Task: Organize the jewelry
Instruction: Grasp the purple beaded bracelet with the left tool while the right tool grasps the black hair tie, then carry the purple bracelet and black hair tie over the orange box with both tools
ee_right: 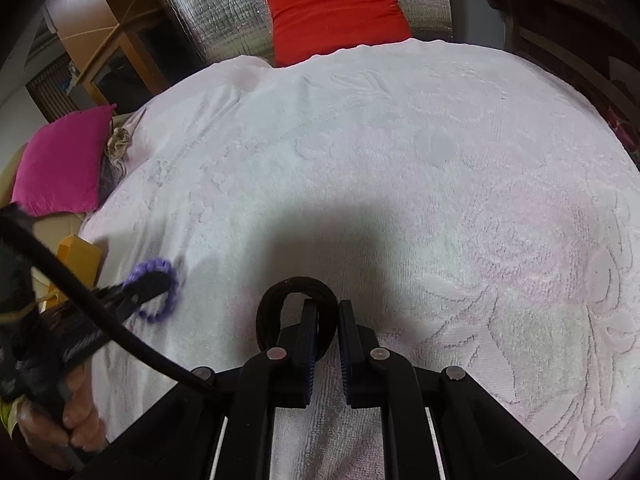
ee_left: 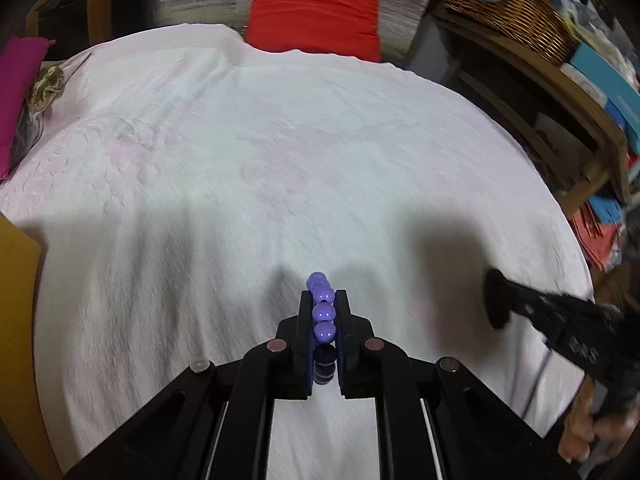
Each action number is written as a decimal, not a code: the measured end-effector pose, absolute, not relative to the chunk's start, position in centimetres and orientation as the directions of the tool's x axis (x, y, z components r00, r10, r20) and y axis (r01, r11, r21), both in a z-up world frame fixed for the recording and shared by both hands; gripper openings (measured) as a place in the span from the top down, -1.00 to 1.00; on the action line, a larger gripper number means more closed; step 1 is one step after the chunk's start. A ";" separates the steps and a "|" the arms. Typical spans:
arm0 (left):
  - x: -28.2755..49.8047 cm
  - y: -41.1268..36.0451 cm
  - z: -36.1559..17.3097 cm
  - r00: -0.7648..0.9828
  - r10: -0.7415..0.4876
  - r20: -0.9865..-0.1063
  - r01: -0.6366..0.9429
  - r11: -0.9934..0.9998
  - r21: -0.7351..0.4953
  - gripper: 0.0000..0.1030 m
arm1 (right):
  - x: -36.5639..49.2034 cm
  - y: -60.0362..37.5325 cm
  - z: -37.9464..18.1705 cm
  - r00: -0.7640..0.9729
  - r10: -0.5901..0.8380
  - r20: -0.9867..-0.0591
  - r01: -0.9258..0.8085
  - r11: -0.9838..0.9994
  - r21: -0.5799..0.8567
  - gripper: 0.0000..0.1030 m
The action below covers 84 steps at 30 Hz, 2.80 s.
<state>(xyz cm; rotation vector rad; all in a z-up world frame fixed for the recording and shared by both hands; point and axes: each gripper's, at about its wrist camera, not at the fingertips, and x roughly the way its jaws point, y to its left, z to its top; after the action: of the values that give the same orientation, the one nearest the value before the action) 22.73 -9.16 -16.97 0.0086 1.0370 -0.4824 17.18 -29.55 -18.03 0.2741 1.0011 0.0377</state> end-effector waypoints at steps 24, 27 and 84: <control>21.5 -9.5 -18.3 0.319 -0.401 -0.859 0.436 0.866 -0.243 0.42 | 17.3 -27.4 -19.3 0.502 0.059 -0.863 0.036 0.995 0.089 0.53; 21.8 -9.7 -18.7 0.342 -0.375 -0.862 0.431 0.877 -0.211 0.80 | 17.2 -27.5 -19.2 0.509 0.062 -0.858 0.036 0.995 0.094 0.78; 2.4 27.2 -11.4 0.598 -0.039 -0.800 -0.223 0.951 -0.213 0.82 | 5.8 13.9 -12.9 0.302 0.522 -0.798 -0.727 0.668 0.162 0.82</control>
<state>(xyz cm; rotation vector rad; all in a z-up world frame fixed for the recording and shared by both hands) 2.40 27.16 -11.39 -0.3070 0.9272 0.1089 5.80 13.87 -12.86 -0.2481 0.9509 0.8391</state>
